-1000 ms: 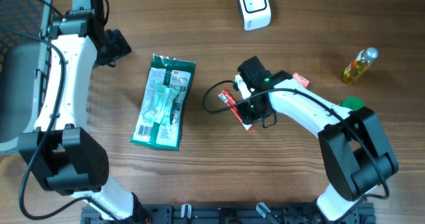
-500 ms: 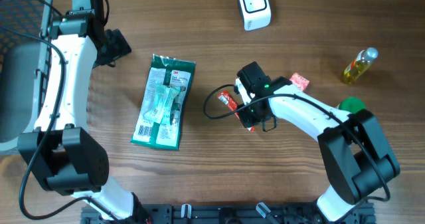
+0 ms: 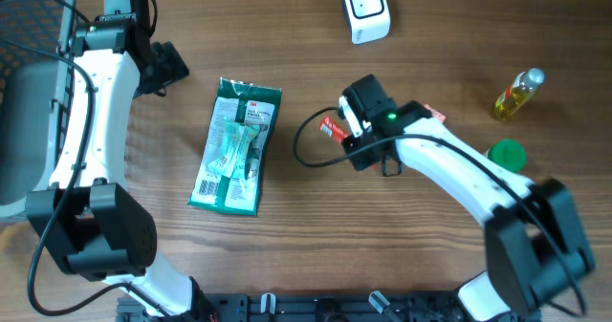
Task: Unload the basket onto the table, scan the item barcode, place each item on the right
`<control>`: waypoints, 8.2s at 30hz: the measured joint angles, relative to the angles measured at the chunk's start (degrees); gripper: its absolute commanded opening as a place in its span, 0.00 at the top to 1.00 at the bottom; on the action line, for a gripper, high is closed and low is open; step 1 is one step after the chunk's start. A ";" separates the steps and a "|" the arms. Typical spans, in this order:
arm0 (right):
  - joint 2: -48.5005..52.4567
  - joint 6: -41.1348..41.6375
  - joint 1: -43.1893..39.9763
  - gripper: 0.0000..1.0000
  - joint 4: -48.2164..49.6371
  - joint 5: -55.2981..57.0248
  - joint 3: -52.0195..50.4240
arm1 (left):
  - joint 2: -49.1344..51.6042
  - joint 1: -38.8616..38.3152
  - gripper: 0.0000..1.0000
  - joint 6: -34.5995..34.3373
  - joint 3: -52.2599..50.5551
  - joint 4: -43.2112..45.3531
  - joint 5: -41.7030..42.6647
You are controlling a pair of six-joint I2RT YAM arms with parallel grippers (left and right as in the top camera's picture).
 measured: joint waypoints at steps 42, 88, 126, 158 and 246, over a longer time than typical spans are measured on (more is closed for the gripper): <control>-21.24 -0.55 -0.11 0.96 -13.88 -10.08 14.38 | 0.00 0.00 0.00 -0.02 0.00 0.07 0.00; 25.73 -66.23 -8.59 0.96 32.20 23.96 23.50 | 0.00 0.00 0.00 0.00 0.00 0.02 0.02; 23.85 -46.80 -11.78 0.96 28.30 28.37 23.32 | 0.00 0.00 0.00 0.00 0.00 -0.02 0.02; 8.00 30.23 12.15 0.35 34.25 -18.47 2.58 | 0.00 0.00 0.00 -0.02 0.00 0.00 0.02; 18.73 28.00 -6.80 0.80 23.54 -32.79 4.70 | 0.02 0.00 0.00 0.00 0.00 0.02 0.02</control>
